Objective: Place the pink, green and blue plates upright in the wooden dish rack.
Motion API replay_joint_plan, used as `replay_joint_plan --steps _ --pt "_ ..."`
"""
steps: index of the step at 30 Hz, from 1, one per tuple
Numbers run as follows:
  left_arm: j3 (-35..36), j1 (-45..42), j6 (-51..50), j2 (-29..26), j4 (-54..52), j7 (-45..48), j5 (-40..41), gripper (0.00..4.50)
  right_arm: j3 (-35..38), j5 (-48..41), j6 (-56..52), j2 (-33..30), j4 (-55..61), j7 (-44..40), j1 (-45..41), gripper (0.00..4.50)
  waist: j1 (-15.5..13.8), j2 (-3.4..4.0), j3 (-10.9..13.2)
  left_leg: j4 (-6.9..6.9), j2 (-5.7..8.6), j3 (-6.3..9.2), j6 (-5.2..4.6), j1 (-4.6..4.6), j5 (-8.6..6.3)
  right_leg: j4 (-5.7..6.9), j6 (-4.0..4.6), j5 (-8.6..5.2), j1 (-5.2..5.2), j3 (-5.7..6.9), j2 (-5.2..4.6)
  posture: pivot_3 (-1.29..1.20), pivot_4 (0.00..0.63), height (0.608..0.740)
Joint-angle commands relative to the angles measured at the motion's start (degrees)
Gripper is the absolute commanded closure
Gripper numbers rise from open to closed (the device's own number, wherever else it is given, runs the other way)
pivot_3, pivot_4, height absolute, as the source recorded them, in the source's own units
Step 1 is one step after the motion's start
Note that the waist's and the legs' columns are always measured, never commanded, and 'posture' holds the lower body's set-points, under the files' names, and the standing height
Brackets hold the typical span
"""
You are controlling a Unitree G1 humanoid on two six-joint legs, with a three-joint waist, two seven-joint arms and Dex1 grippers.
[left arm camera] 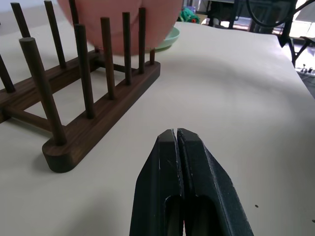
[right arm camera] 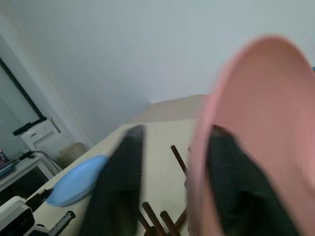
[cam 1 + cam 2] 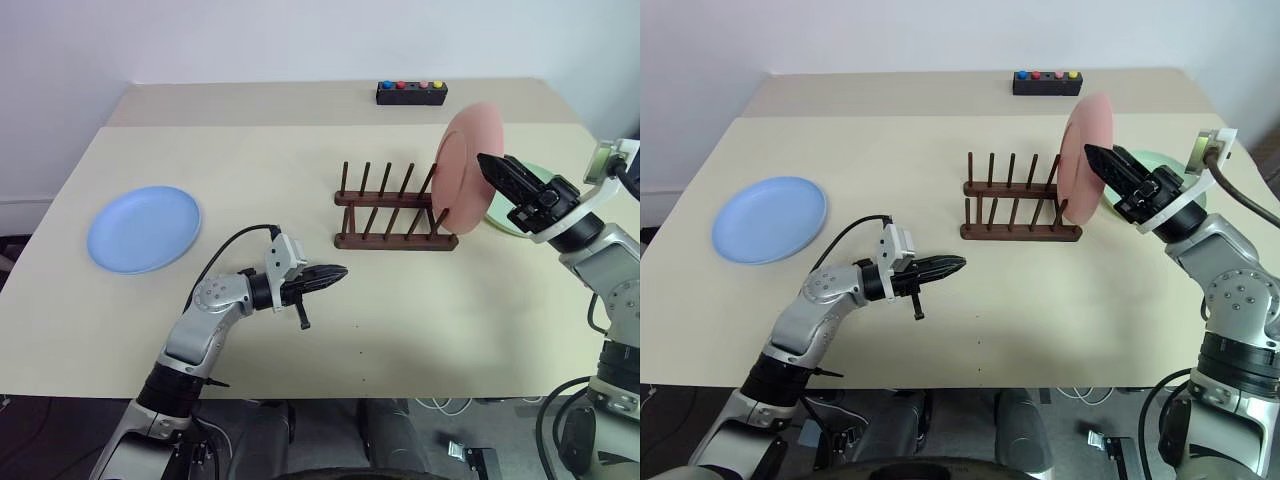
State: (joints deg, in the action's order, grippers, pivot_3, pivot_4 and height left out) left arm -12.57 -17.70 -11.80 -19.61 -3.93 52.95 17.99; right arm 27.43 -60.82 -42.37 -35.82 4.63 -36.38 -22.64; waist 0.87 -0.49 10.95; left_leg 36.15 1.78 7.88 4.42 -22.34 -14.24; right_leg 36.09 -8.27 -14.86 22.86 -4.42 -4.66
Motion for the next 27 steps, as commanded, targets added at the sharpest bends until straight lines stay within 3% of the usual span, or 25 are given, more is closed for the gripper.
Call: replay_joint_plan --steps 1,2,13,21,27 --pt "0.07 0.28 1.45 0.11 -0.63 0.35 -0.07 4.47 0.91 1.25 1.76 -0.11 0.55 0.44 -0.26 0.46 0.02 0.0 0.0 0.0 0.0 0.0 0.0 0.0 0.0 0.0 0.0 0.0 0.0 0.0 0.0 0.0 0.15 0.74" --pt "0.04 0.28 1.48 0.11 -0.6 0.34 -0.08 4.47 0.91 2.04 2.32 -0.23 0.44 0.64 -0.25 0.04 0.01 0.0 0.0 0.0 0.0 0.0 0.0 0.0 0.0 0.0 0.0 0.0 0.0 0.0 0.0 0.0 0.15 0.74" --pt "0.35 0.45 0.91 -0.2 -1.53 0.09 0.23 4.47 6.43 15.08 12.36 -6.88 -2.29 3.21 2.08 0.04 -0.21 0.0 0.0 0.01 0.02 0.0 0.0 -0.01 0.0 -0.01 0.0 0.0 0.0 0.0 -0.01 0.0 0.15 0.74" --pt "-0.09 -0.24 0.61 0.14 -1.38 0.07 0.15 4.47 -1.66 35.48 25.7 -13.55 -7.57 -0.91 11.51 0.04 0.44 0.07 -0.02 0.0 0.0 -0.11 0.0 0.04 0.0 -0.01 -0.01 0.0 0.0 -0.06 0.0 0.0 0.15 0.74" --pt "-0.34 -1.02 0.13 0.31 -1.56 0.42 0.33 4.47 -16.19 54.8 39.49 -15.84 -23.47 0.83 7.59 0.04 0.3 0.08 -0.02 0.04 0.0 -0.15 0.0 0.06 0.0 -0.02 -0.01 0.0 -0.02 -0.08 0.0 0.0 0.15 0.74"
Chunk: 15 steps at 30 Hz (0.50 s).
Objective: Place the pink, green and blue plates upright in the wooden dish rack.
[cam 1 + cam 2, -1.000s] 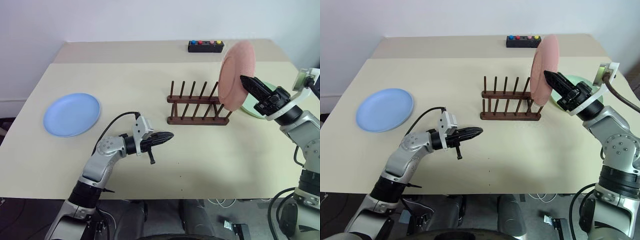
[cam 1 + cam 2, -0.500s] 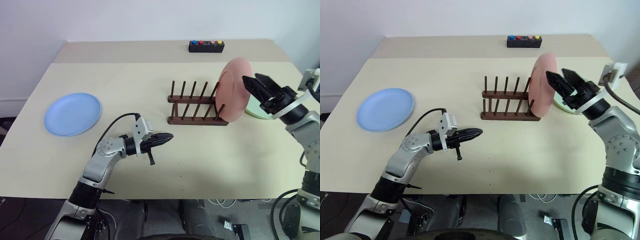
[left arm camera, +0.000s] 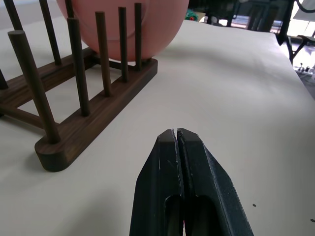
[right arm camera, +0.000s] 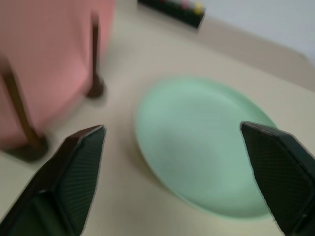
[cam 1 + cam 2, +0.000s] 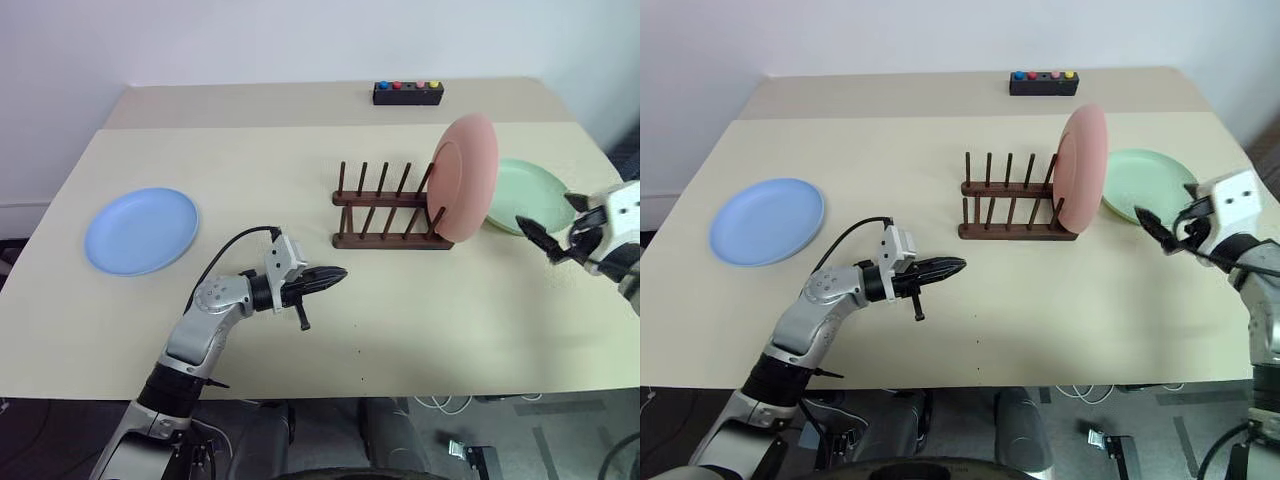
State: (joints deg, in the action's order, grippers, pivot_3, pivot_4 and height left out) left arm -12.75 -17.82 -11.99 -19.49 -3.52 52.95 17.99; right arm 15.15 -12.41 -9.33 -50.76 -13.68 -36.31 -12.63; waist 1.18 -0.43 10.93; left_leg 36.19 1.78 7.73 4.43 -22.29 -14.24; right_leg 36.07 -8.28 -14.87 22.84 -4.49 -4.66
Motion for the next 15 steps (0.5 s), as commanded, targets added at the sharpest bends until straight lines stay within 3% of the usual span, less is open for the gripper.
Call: replay_joint_plan --steps 1,8,11,15 --pt "-0.16 -0.94 0.22 0.19 -2.09 0.42 0.35 4.47 -5.31 8.17 8.43 -0.64 -7.9 1.13 -3.81 0.04 0.01 0.01 0.0 -0.02 0.0 0.0 0.0 -0.01 0.0 0.0 0.0 0.0 0.01 -0.01 0.0 0.0 0.15 0.74" --pt "0.6 -0.07 -0.9 -0.74 -4.77 -0.1 0.87 4.47 -13.62 18.06 20.5 0.89 -28.47 4.41 -14.64 0.04 0.08 -0.01 0.03 0.0 0.0 -0.02 0.01 0.03 0.0 0.0 0.0 0.01 -0.03 -0.03 0.0 0.0 0.15 0.74" --pt "0.86 0.73 -1.07 -0.98 -5.36 -0.58 0.75 4.47 -15.63 20.55 24.2 1.18 -34.43 5.49 -17.35 0.86 0.02 -0.02 0.02 0.01 0.0 -0.02 0.01 0.04 0.0 -0.02 0.0 0.01 -0.06 -0.03 0.0 0.0 0.15 0.74" --pt "1.08 1.57 -0.91 -1.23 -5.71 -0.95 0.76 4.47 -16.2 20.98 26.97 1.52 -37.8 5.58 -18.47 2.88 -0.09 -0.04 0.02 0.03 0.01 -0.01 0.0 0.05 0.0 -0.03 0.0 0.01 -0.1 -0.03 -0.01 0.0 0.15 0.74"
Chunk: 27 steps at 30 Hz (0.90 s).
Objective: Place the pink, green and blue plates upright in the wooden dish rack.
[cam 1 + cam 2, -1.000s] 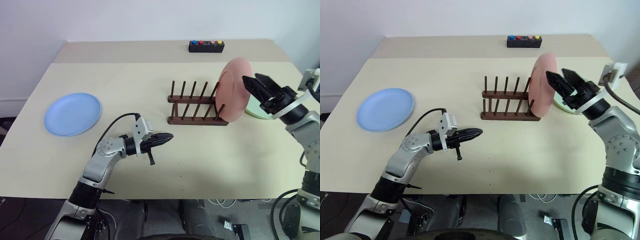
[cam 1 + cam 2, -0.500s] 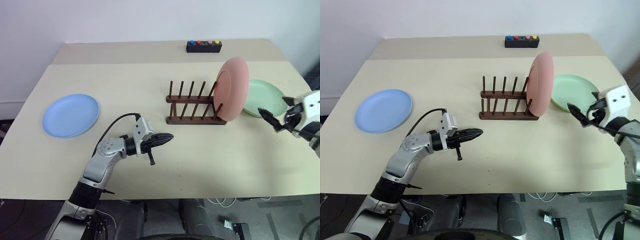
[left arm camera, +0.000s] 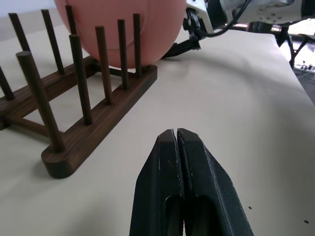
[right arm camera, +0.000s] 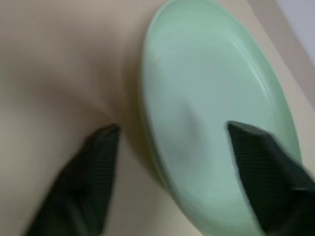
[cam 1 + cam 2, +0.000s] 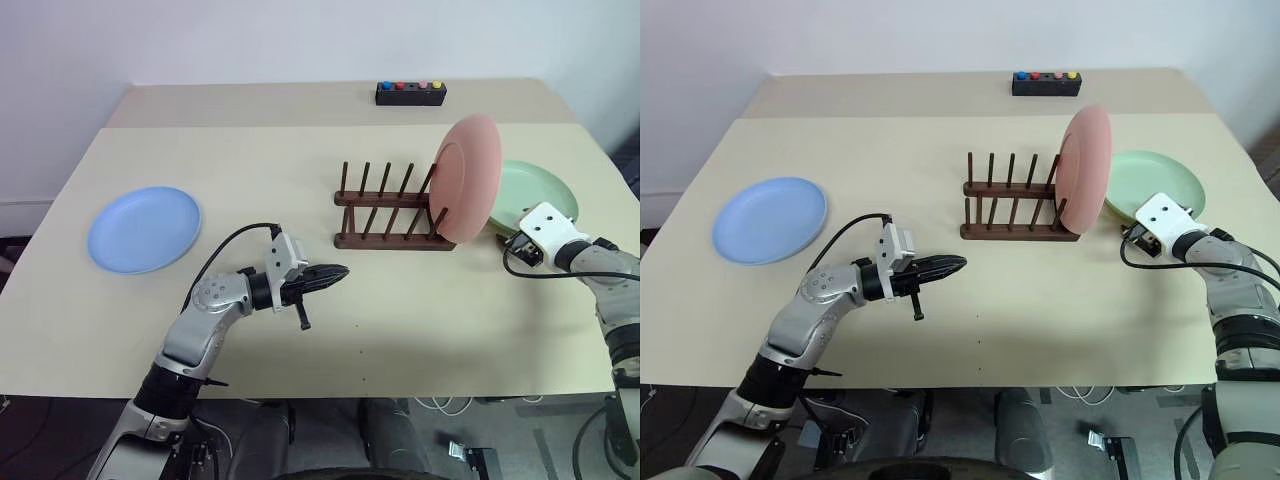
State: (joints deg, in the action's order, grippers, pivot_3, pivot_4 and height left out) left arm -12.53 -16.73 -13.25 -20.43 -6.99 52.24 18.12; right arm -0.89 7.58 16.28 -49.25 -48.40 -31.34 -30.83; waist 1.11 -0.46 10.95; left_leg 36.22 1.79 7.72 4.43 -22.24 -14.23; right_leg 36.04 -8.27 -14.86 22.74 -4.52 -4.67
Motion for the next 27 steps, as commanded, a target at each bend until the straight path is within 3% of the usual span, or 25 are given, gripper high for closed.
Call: replay_joint_plan --steps 1,3,12,18,22,27 --pt "0.9 0.67 0.53 -0.33 -2.12 -0.25 0.59 4.47 -0.17 1.1 1.91 0.04 -3.32 0.67 -0.16 3.41 -0.05 0.0 0.0 0.0 0.0 0.01 0.0 0.0 0.0 0.0 0.0 0.0 0.0 0.0 0.0 0.0 0.15 0.74" --pt "0.9 0.89 0.89 -0.36 -1.76 -0.19 0.52 4.47 0.15 0.97 2.5 0.14 -3.02 0.94 0.41 4.44 -0.04 0.0 0.0 0.0 0.0 0.01 0.0 0.0 0.0 0.01 0.0 0.0 0.0 0.0 0.0 0.0 0.15 0.74" --pt "0.09 0.32 2.34 0.41 0.42 0.26 -0.1 4.47 3.0 0.98 4.13 -2.54 3.93 6.79 5.09 4.44 -0.19 0.02 -0.01 -0.02 0.01 0.04 0.0 0.0 0.0 0.01 0.0 0.0 0.0 0.0 0.0 0.0 0.15 0.74" --pt "-0.31 0.03 3.46 1.16 1.88 0.34 -0.46 4.47 12.29 2.32 0.72 -6.99 24.89 15.09 12.99 4.44 0.16 0.25 0.01 -0.05 0.05 0.0 0.0 -0.08 0.0 0.05 -0.01 0.0 0.15 -0.07 -0.01 0.0 0.15 0.74" --pt "-0.59 0.02 3.99 1.45 2.43 0.61 -0.82 4.47 18.83 -1.88 -4.51 -6.83 38.99 14.89 11.3 4.44 0.88 0.25 0.01 -0.07 0.02 0.0 0.0 -0.03 0.0 0.09 0.0 -0.01 0.14 -0.07 0.0 0.0 0.15 0.74" --pt "-0.26 -0.82 3.7 1.65 2.48 0.4 -0.89 4.47 18.65 -15.02 -8.78 -3.5 52.68 7.76 4.17 4.44 1.29 0.22 0.03 -0.06 0.02 0.02 0.0 -0.05 0.0 0.06 -0.01 -0.01 0.12 -0.05 0.0 0.0 0.15 0.74"
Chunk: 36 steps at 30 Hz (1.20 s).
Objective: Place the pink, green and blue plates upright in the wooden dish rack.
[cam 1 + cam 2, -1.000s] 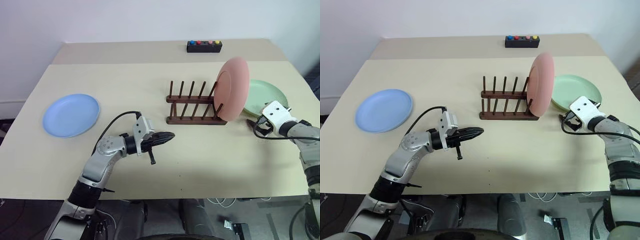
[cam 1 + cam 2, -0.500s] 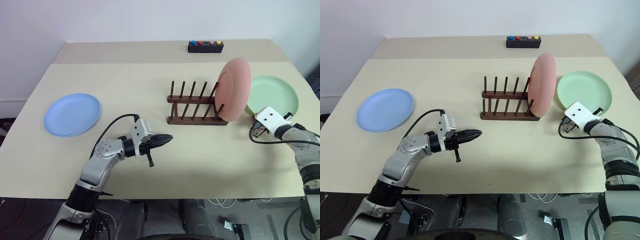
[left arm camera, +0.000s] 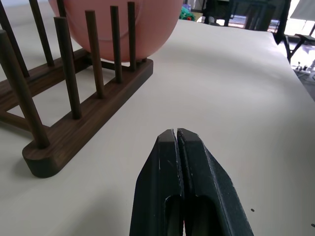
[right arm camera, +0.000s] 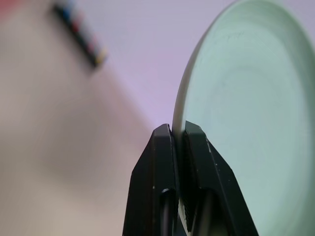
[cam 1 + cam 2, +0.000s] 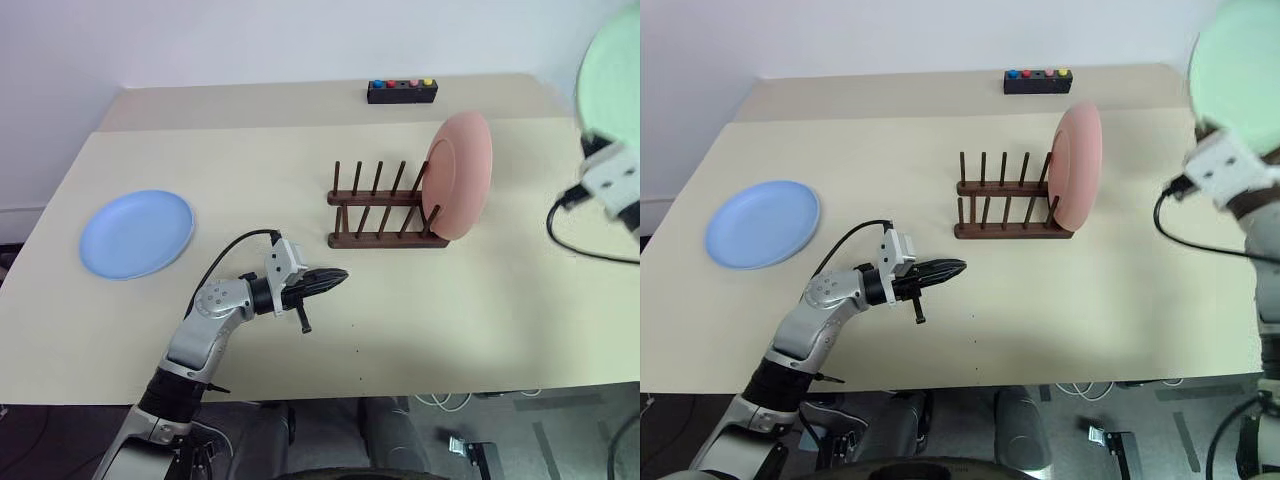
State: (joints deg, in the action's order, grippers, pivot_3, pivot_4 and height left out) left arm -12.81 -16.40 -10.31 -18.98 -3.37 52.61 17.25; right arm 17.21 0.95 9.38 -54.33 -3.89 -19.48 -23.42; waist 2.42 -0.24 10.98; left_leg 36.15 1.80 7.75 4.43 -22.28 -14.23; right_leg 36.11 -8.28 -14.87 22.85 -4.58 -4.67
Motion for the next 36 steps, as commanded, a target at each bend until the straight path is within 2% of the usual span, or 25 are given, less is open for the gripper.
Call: replay_joint_plan --steps 1,10,14,22,36 --pt "0.41 -1.36 0.41 0.18 -1.53 -0.29 0.13 4.47 -0.45 -12.69 -3.95 2.59 11.6 -6.39 -4.63 4.44 -0.02 -0.01 0.01 0.0 0.0 0.02 0.0 0.0 0.0 0.0 0.0 0.0 -0.01 0.01 0.0 0.0 0.15 0.74" --pt "3.43 -1.58 -4.22 -1.07 -6.37 -3.72 1.72 4.47 -7.6 -38.75 -25.6 11.65 28.62 -14.89 -8.19 4.44 -0.39 -0.05 0.03 0.02 0.0 0.11 0.0 -0.05 0.0 0.0 0.0 0.0 -0.01 0.06 -0.01 0.0 0.15 0.74" --pt "3.55 -1.75 -6.19 -1.22 -8.33 -4.67 2.13 4.47 -8.91 -47.4 -32.86 17.22 30.17 -13.68 -6.8 4.44 -0.4 -0.05 0.02 0.0 -0.01 0.14 0.0 -0.05 0.0 0.0 0.01 0.0 0.0 0.08 0.0 0.0 0.15 0.74" --pt "3.59 -2.12 -8.41 -1.49 -10.01 -5.42 2.38 4.47 -5.14 -57.45 -43.05 22.72 25.51 -9.6 -3.31 4.44 -0.86 -0.05 0.02 0.02 0.0 0.14 -0.01 -0.07 0.0 0.01 0.01 0.0 0.02 0.09 0.0 0.0 0.15 0.74" --pt "3.16 -1.17 -5.54 -1.71 -7.2 -3.82 1.59 4.47 -2.86 -58.93 -46.13 24.39 22.73 -9.22 -0.5 4.44 -1.3 -0.04 0.02 0.0 -0.01 0.11 0.0 -0.07 0.0 0.01 0.02 0.0 0.07 0.09 0.01 0.0 0.15 0.74"
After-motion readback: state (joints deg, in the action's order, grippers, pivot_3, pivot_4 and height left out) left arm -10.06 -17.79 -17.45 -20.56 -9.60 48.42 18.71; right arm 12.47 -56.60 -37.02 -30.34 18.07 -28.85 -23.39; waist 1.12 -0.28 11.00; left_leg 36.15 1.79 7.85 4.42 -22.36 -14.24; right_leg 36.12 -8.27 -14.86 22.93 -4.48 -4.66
